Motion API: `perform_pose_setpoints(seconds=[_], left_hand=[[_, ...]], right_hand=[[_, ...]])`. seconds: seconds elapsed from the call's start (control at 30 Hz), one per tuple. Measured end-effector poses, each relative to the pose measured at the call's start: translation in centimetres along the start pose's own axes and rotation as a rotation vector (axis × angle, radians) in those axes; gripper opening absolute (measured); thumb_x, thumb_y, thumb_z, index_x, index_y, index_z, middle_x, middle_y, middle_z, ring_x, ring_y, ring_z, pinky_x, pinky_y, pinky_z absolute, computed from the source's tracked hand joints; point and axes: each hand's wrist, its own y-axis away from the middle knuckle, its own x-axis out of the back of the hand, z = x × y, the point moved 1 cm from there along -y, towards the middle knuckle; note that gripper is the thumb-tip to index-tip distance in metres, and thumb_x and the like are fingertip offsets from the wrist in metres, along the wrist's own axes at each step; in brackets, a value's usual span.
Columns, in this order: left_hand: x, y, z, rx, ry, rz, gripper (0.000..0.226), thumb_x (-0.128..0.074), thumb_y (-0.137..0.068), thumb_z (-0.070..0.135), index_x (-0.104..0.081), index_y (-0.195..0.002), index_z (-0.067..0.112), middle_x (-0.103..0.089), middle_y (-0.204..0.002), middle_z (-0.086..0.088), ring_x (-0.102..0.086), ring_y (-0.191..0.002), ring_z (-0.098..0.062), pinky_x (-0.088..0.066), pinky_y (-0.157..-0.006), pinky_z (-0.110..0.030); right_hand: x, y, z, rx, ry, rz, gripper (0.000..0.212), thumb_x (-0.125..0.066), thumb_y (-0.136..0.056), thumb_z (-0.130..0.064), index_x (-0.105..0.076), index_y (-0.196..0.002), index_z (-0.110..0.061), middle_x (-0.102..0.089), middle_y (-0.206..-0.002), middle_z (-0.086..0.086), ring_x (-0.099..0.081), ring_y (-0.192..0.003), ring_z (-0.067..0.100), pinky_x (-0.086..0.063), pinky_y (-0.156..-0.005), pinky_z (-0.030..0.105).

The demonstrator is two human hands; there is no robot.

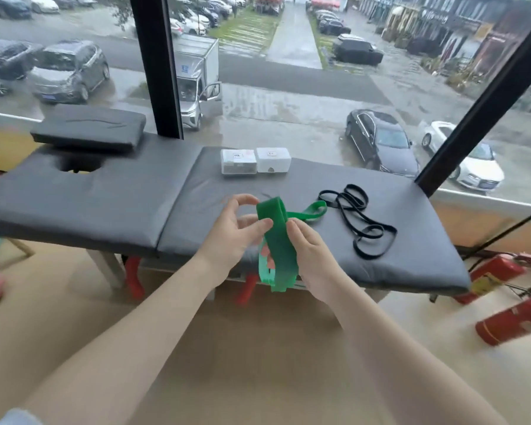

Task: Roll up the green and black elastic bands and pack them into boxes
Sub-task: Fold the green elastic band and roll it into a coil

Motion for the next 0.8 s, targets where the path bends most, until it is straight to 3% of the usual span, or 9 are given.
perform_pose_setpoints(seconds=[0.1,0.2,0.27,0.33,0.4,0.5,0.57,0.7,0.8], left_hand=[[-1.5,-0.4,-0.9,0.009,0.003,0.020,0.034,-0.064,-0.084,0.006,-0.047,-0.105,0.026,-0.069,-0.087,-0.006,-0.064,-0.077,-0.018,-0.050,-0.077,-0.028],[-2.3,-0.9,-1.2,-0.036,-0.049,0.054,0.040,-0.068,-0.079,0.000,-0.055,-0.107,0.027,-0.071,-0.087,0.001,-0.067,-0.081,-0.007,-0.052,-0.074,-0.018],[-2.5,-0.9,-1.2,-0.069,-0.094,0.064,0.031,-0.068,-0.078,-0.003,-0.064,-0.097,0.021,-0.072,-0.084,0.005,-0.067,-0.080,-0.004,-0.051,-0.074,-0.015],[-2.3,-0.9,-1.3,-0.080,-0.118,0.079,0.027,-0.068,-0.078,-0.003,-0.068,-0.090,0.021,-0.073,-0.084,0.007,-0.067,-0.083,-0.006,-0.052,-0.077,-0.017],[-2.1,-0.7,-1.6,-0.070,-0.097,0.085,0.028,-0.067,-0.078,-0.003,-0.068,-0.089,0.023,-0.073,-0.084,0.009,-0.067,-0.084,-0.007,-0.053,-0.078,-0.018],[-1.6,-0.4,-2.1,-0.049,-0.030,0.137,0.028,-0.065,-0.079,-0.004,-0.067,-0.091,0.022,-0.073,-0.084,0.011,-0.066,-0.085,-0.006,-0.053,-0.080,-0.021],[-1.0,-0.6,-2.5,-0.023,0.007,0.181,0.029,-0.065,-0.081,0.001,-0.063,-0.102,0.021,-0.071,-0.091,0.010,-0.064,-0.090,-0.007,-0.051,-0.084,-0.026],[0.6,-1.5,-4.9,0.195,-0.045,0.131,0.067,-0.064,-0.084,0.019,-0.029,-0.141,0.021,-0.057,-0.125,0.005,-0.055,-0.114,-0.008,-0.041,-0.085,-0.017],[1.0,-1.8,-8.4,0.349,-0.166,0.052,0.054,-0.060,-0.088,0.021,-0.037,-0.137,0.017,-0.056,-0.129,0.002,-0.054,-0.115,-0.008,-0.039,-0.086,-0.017]], right_hand=[[1.8,0.6,1.1,-0.039,-0.010,-0.011,0.036,-0.026,-0.103,-0.026,-0.051,-0.111,-0.001,-0.070,-0.078,0.007,-0.065,-0.067,0.022,-0.053,-0.066,0.037],[3.4,0.7,2.7,-0.026,0.048,0.034,0.033,-0.039,-0.099,-0.031,-0.051,-0.113,-0.004,-0.068,-0.100,0.009,-0.063,-0.094,0.020,-0.048,-0.091,0.042],[4.1,0.8,3.6,-0.012,0.122,0.017,0.020,-0.052,-0.092,-0.025,-0.053,-0.110,-0.016,-0.067,-0.108,0.000,-0.060,-0.105,0.010,-0.044,-0.098,0.036],[4.2,0.7,4.7,-0.006,0.250,-0.046,0.026,-0.061,-0.086,-0.017,-0.054,-0.110,-0.027,-0.066,-0.114,-0.007,-0.057,-0.112,0.006,-0.042,-0.098,0.028],[3.6,0.4,5.9,0.007,0.331,-0.039,0.028,-0.063,-0.084,-0.013,-0.057,-0.106,-0.029,-0.067,-0.111,-0.006,-0.059,-0.111,0.008,-0.045,-0.095,0.026],[2.7,-0.2,7.3,0.053,0.343,0.102,0.021,-0.060,-0.083,-0.011,-0.061,-0.090,-0.030,-0.070,-0.095,-0.006,-0.065,-0.097,0.014,-0.050,-0.092,0.037],[2.1,-0.5,7.6,0.047,0.339,0.178,0.029,-0.061,-0.084,-0.005,-0.060,-0.083,-0.034,-0.069,-0.086,-0.009,-0.064,-0.087,0.014,-0.051,-0.087,0.035],[1.5,-1.2,8.0,0.067,0.331,0.257,0.021,-0.062,-0.085,-0.007,-0.064,-0.091,-0.027,-0.069,-0.087,-0.008,-0.063,-0.082,0.017,-0.052,-0.082,0.033],[2.2,-3.1,8.2,0.014,0.241,0.366,0.012,-0.062,-0.085,-0.013,-0.065,-0.096,-0.017,-0.070,-0.093,-0.001,-0.064,-0.088,0.020,-0.052,-0.085,0.042]])
